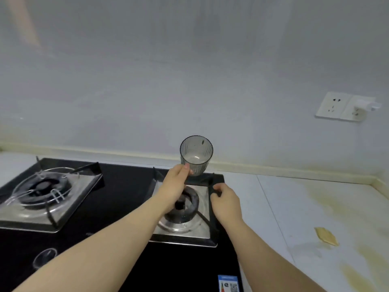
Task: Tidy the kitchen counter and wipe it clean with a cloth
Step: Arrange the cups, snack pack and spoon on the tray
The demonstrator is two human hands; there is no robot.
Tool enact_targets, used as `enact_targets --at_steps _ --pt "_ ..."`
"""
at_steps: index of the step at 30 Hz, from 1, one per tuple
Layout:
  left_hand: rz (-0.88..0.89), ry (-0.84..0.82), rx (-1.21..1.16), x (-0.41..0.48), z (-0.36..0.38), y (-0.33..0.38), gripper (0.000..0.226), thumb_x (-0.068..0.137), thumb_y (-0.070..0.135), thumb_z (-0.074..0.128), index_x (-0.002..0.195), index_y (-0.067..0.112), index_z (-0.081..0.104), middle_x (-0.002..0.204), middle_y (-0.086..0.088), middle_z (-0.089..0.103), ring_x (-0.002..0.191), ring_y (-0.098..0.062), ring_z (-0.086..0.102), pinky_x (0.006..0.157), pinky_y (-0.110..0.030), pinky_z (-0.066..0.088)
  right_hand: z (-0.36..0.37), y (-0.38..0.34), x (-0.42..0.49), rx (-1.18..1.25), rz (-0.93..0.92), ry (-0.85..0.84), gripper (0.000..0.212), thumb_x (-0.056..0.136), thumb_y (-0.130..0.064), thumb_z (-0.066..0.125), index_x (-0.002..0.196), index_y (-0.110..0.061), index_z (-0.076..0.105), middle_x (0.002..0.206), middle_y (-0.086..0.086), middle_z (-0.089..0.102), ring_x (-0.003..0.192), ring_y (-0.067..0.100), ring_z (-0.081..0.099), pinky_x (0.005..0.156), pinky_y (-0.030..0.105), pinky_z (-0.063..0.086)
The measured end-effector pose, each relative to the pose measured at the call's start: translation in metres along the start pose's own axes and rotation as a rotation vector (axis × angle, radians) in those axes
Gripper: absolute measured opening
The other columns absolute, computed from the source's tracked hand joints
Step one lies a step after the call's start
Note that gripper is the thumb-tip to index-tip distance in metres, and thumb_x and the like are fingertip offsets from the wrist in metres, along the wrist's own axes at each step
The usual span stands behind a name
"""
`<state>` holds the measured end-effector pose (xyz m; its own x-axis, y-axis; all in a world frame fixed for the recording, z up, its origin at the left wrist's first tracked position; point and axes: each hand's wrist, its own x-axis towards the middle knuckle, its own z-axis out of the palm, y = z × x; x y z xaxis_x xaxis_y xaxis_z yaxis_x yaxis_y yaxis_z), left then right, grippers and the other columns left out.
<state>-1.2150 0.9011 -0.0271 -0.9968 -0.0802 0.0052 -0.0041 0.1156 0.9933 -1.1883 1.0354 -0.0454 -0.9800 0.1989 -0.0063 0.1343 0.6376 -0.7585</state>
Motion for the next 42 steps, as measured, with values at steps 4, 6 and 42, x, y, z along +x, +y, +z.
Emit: enact_targets --at_steps 4,6,42 --pt "0.117 0.038 0.096 -0.019 -0.075 0.001 0.026 0.101 0.019 0.036 0.089 0.013 0.057 0.085 0.008 0.054 0.084 -0.008 0.051 0.085 -0.025 0.042 0.04 -0.048 -0.02 0.022 -0.053 -0.044 0.034 0.094 -0.011 0.045 0.127 -0.014 0.054 0.126 0.008 0.058 0.113 0.025 0.055 0.087 0.025 0.041" --pt "0.156 0.083 0.176 -0.03 -0.115 -0.004 0.025 0.101 0.018 0.037 0.09 0.012 0.059 0.085 0.006 0.054 0.077 -0.001 0.047 0.073 -0.014 0.038 0.065 -0.074 -0.033 0.02 -0.081 -0.055 0.034 0.093 -0.012 0.045 0.126 -0.015 0.054 0.123 0.009 0.06 0.108 0.025 0.058 0.087 0.027 0.044" --pt "-0.401 0.95 0.566 -0.222 -0.669 -0.097 0.033 0.098 0.027 0.043 0.105 0.0 0.063 0.093 -0.016 0.061 0.086 -0.026 0.052 0.064 -0.028 0.031 0.513 -0.428 -0.276 0.029 -0.721 -0.98 0.025 0.098 -0.03 0.042 0.09 -0.016 0.061 0.075 -0.002 0.055 0.082 0.022 0.052 0.059 0.024 0.036"
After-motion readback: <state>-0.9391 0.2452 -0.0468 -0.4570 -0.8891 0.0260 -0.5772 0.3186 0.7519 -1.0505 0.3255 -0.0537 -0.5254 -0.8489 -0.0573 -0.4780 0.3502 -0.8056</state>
